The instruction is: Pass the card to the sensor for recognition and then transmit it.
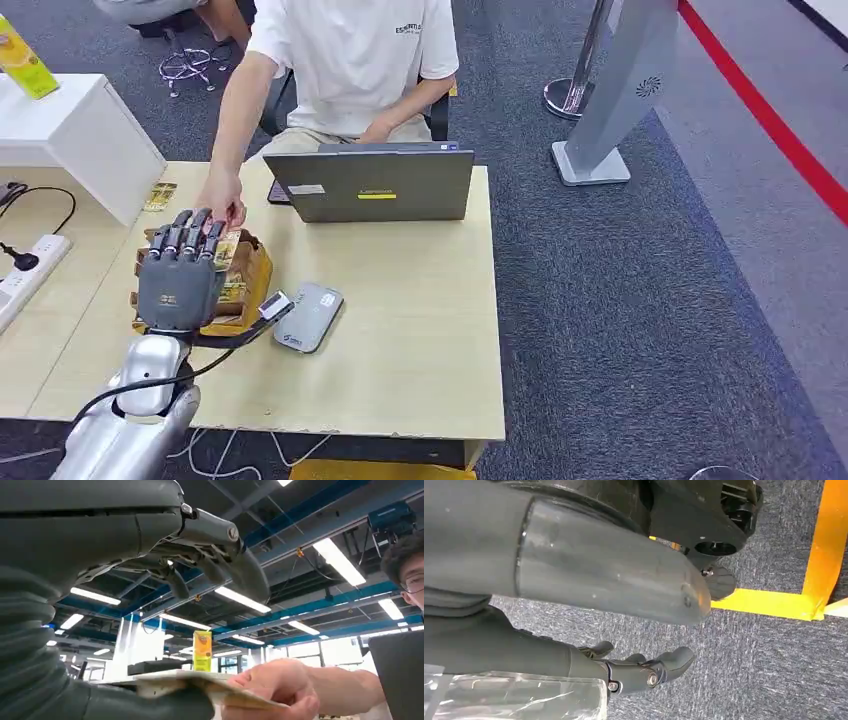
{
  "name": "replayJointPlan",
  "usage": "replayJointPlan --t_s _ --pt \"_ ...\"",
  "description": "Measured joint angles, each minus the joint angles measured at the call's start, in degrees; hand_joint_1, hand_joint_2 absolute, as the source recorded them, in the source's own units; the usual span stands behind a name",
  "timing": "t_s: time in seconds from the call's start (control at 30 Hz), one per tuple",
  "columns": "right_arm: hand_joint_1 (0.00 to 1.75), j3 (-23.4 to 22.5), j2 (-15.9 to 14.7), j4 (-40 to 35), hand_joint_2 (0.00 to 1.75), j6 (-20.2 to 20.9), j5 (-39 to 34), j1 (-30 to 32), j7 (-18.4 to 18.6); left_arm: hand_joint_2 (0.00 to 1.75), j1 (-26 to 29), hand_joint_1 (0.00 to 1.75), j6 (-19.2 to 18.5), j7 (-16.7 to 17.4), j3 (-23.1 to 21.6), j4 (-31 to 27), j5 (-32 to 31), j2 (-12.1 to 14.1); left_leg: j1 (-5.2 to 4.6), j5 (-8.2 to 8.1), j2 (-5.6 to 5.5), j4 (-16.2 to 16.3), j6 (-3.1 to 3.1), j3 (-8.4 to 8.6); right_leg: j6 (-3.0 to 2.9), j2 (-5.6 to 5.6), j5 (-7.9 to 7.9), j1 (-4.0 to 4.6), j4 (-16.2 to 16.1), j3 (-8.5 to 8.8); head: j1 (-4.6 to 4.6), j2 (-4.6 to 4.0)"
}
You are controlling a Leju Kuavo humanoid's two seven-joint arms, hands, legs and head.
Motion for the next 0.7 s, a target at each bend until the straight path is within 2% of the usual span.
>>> replayJointPlan --t_s 0.23,0.7 --pt "0.0 0.0 0.0 0.0 0.0 0.0 0.0 0.0 0.0 1.75 0.0 1.75 -0.4 -1.6 0.0 0.9 0.0 -1.0 0.0 0.0 0.0 0.0 0.0 0.0 0.0 0.0 0.0 0.0 0.0 0.0 0.0 0.0" --pt "0.0 0.0 -0.1 0.0 0.0 0.1 0.1 0.0 0.2 1.75 -0.1 1.75 -1.1 -2.1 0.0 1.6 0.0 -1.9 0.0 0.0 0.0 0.0 0.0 0.0 0.0 0.0 0.0 0.0 0.0 0.0 0.0 0.0"
